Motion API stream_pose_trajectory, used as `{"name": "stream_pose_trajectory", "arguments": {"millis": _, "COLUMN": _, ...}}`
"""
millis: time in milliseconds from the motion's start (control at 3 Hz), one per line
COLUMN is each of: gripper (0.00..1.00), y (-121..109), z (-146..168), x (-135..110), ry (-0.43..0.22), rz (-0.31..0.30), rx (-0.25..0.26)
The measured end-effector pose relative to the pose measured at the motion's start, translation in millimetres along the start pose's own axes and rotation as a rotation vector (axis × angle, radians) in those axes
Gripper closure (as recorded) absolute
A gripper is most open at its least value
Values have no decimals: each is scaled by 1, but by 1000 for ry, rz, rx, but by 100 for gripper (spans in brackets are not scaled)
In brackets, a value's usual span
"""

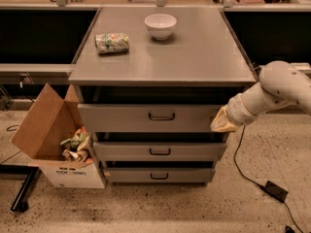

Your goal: Close top drawer

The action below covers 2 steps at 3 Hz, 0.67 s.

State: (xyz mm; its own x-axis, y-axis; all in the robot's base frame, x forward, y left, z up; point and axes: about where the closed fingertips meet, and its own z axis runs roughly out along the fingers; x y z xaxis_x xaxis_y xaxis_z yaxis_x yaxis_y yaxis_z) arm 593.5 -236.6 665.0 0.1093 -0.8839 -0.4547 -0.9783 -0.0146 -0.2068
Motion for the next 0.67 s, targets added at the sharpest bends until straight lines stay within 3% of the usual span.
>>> {"name": "stream_pose_trajectory", "arguments": {"millis": 333, "gripper": 25, "y": 8, "z": -13, "x": -8, "ry": -39, "rz": -25, "rx": 26}}
{"name": "stream_pose_trajectory", "arguments": {"millis": 667, "gripper": 0, "y": 44, "z": -49, "x": -23, "ry": -87, "rz": -94, "rx": 54}}
